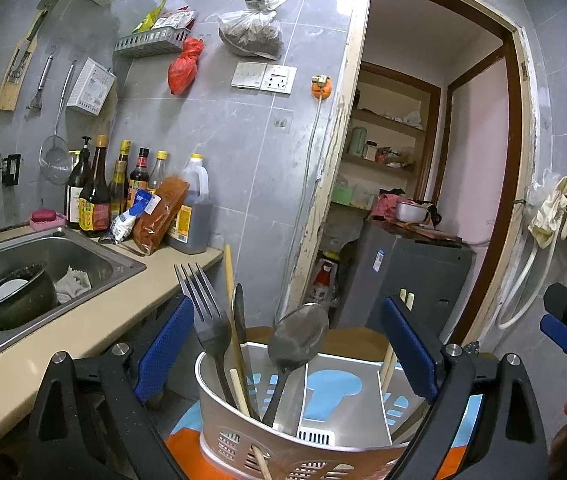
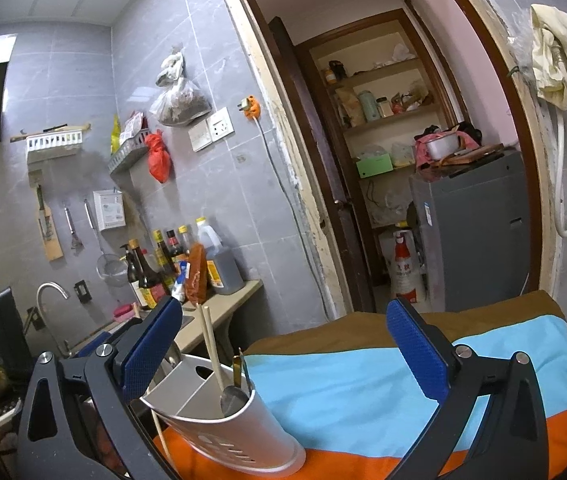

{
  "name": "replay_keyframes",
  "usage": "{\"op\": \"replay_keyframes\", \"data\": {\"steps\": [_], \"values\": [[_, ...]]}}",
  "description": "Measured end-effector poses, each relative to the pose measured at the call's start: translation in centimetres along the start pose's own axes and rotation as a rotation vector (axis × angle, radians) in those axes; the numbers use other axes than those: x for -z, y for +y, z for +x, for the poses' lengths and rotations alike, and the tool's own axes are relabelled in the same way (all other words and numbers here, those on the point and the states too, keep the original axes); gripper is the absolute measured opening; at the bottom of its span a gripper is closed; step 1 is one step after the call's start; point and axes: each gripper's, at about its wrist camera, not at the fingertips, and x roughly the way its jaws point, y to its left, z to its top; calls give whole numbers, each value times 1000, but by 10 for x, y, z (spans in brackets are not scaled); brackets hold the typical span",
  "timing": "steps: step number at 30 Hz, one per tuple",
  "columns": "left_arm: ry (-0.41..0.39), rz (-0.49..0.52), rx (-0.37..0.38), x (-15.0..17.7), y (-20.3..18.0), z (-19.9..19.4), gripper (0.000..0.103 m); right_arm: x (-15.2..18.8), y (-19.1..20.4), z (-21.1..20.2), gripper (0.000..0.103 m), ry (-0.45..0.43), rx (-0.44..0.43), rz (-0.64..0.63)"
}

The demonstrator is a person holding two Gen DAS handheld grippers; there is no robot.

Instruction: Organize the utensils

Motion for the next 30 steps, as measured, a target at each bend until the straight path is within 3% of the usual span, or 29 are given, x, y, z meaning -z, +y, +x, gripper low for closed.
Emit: {"op": "replay_keyframes", "data": {"steps": [12,16,30], "values": [[20,-26,45,26,2,10,92,4,-8,-8,103,-12,14,-21],[-19,9,41,31,-3,12,93,7,-9,-9,103,-15,14,-39],[-8,10,41,27,-5,5,93,9,-7,-15,103,-1,34,-42]]}}
